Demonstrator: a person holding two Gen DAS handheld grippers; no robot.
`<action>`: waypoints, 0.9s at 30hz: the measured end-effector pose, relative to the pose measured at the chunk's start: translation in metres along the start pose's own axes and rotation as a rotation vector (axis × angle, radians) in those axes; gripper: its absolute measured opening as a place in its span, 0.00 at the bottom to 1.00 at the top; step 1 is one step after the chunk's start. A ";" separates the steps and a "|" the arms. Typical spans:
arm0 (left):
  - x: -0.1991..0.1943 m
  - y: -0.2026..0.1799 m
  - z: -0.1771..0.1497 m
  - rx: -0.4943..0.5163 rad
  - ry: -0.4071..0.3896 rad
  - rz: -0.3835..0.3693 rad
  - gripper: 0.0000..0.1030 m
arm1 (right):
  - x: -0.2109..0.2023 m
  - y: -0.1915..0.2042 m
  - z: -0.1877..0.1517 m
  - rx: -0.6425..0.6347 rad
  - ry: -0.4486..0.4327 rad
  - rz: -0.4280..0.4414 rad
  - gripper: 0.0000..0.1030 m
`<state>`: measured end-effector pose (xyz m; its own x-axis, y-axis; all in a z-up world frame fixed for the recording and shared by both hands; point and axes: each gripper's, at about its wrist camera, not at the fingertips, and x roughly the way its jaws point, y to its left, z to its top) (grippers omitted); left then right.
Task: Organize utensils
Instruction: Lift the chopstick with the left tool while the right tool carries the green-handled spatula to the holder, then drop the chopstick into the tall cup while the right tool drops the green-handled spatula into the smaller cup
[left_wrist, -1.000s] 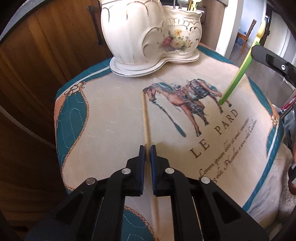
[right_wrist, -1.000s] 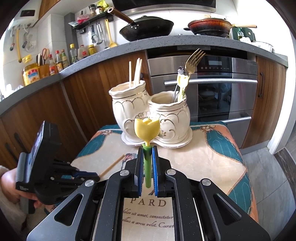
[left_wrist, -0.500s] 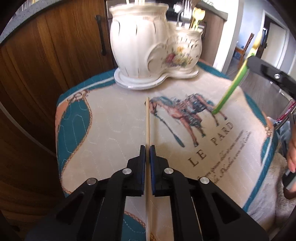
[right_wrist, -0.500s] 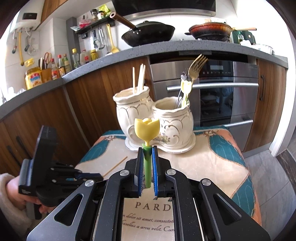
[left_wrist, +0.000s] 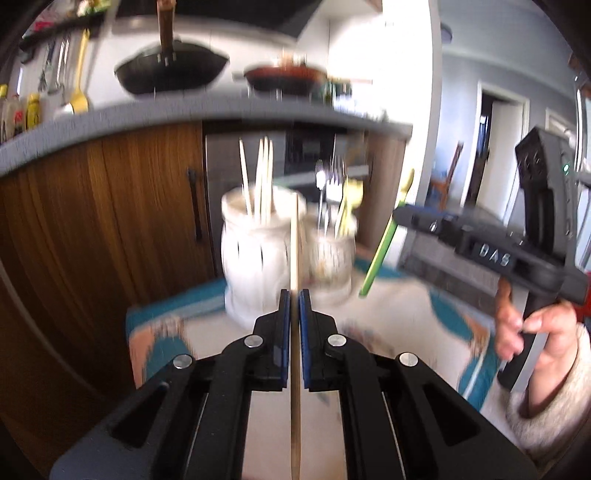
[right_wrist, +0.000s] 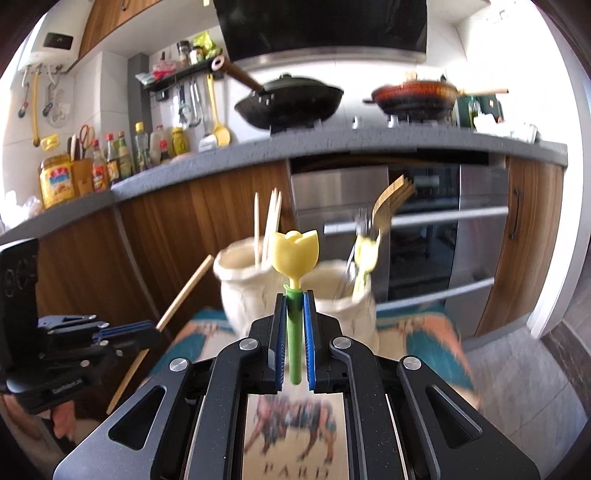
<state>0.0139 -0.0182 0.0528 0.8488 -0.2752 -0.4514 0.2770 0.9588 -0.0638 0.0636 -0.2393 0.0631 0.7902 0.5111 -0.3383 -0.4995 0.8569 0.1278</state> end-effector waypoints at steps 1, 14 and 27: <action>0.003 0.001 0.006 -0.005 -0.022 0.000 0.05 | 0.003 -0.001 0.008 0.000 -0.018 -0.008 0.10; 0.038 0.036 0.088 -0.149 -0.391 0.001 0.05 | 0.039 -0.024 0.051 0.021 -0.146 -0.042 0.10; 0.093 0.043 0.085 -0.128 -0.410 0.039 0.05 | 0.084 -0.042 0.025 0.045 0.051 0.009 0.10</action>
<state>0.1431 -0.0089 0.0835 0.9735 -0.2190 -0.0665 0.2047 0.9631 -0.1749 0.1596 -0.2311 0.0527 0.7665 0.5152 -0.3835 -0.4888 0.8553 0.1720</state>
